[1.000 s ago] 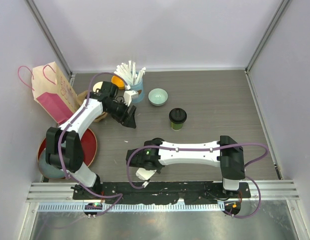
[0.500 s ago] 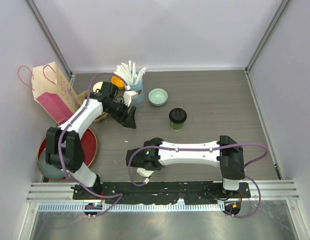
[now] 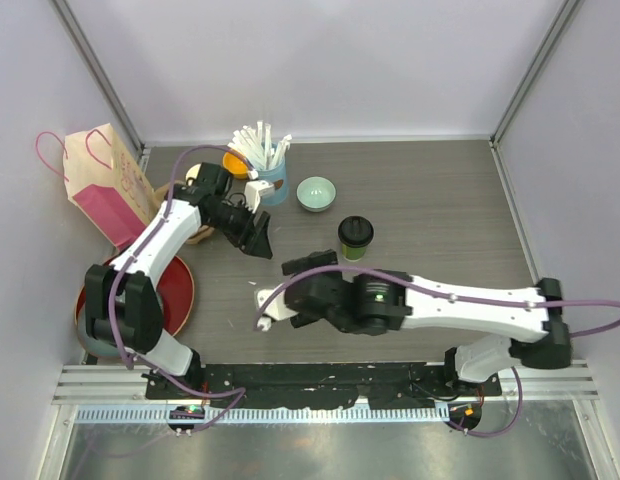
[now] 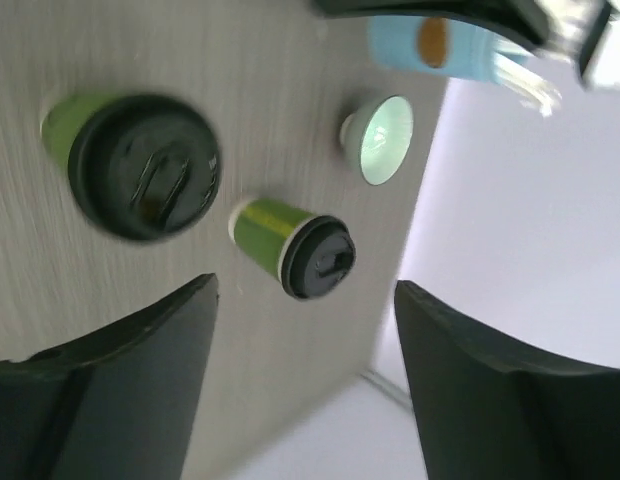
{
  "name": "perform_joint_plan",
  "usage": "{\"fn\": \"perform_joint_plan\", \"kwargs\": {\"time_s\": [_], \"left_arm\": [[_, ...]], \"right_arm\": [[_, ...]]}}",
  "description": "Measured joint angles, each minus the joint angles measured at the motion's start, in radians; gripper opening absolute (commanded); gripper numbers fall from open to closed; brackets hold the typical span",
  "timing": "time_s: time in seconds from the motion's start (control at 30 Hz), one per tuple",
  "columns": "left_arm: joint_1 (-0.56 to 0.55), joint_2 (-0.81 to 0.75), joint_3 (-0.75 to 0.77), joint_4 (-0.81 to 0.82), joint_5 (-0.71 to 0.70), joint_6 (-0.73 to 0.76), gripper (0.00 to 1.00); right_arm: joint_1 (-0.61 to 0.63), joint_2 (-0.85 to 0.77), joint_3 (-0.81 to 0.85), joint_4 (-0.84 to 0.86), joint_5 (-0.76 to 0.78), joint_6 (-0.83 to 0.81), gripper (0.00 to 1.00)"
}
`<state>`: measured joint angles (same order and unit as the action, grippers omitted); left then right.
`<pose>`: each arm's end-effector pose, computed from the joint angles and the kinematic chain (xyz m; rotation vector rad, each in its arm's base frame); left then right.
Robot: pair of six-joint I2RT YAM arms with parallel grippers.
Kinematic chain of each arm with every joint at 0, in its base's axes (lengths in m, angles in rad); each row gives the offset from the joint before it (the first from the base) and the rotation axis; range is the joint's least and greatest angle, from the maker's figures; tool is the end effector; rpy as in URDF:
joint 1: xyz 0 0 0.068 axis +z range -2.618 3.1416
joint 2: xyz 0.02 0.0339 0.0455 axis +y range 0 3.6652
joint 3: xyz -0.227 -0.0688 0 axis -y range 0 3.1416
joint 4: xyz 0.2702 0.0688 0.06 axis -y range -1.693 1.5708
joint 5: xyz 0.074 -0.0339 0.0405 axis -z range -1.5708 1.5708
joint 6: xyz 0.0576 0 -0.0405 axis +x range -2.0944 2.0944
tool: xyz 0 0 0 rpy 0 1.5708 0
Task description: Pack the takeout coffee
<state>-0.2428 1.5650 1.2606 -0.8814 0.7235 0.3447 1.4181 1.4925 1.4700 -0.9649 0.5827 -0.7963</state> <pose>0.3194 -0.1184 0.2082 0.9260 2.4061 -0.9461 0.0832 0.3322 0.2918 -2.0333 1.2562 -0.4610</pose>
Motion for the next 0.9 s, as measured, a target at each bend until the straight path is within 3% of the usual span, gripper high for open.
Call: {"fn": "perform_joint_plan", "kwargs": {"time_s": [0.1, 0.23, 0.33, 0.4, 0.63, 0.9], "left_arm": [[0.000, -0.038, 0.000, 0.002, 0.030, -0.039, 0.59], [-0.007, -0.114, -0.013, 0.060, 0.060, -0.142, 0.56], [-0.029, -0.166, -0.026, 0.102, 0.074, -0.214, 0.52], [-0.055, -0.172, -0.031, 0.119, 0.085, -0.243, 0.50], [-0.153, -0.151, -0.089, 0.128, 0.082, -0.268, 0.49], [-0.204, -0.131, -0.114, 0.128, 0.075, -0.270, 0.46]], "right_arm": [[-0.031, -0.136, -0.103, 0.206, 0.034, 0.296, 0.68], [-0.216, -0.267, -0.244, 0.379, 0.000, 0.852, 0.67], [-0.340, -0.338, -0.410, 0.437, -0.050, 1.192, 0.62], [-0.357, -0.364, -0.508, 0.443, -0.093, 1.360, 0.59], [-0.375, -0.423, -0.631, 0.504, -0.233, 1.653, 0.52], [-0.401, -0.428, -0.719, 0.595, -0.337, 1.803, 0.40]]}}
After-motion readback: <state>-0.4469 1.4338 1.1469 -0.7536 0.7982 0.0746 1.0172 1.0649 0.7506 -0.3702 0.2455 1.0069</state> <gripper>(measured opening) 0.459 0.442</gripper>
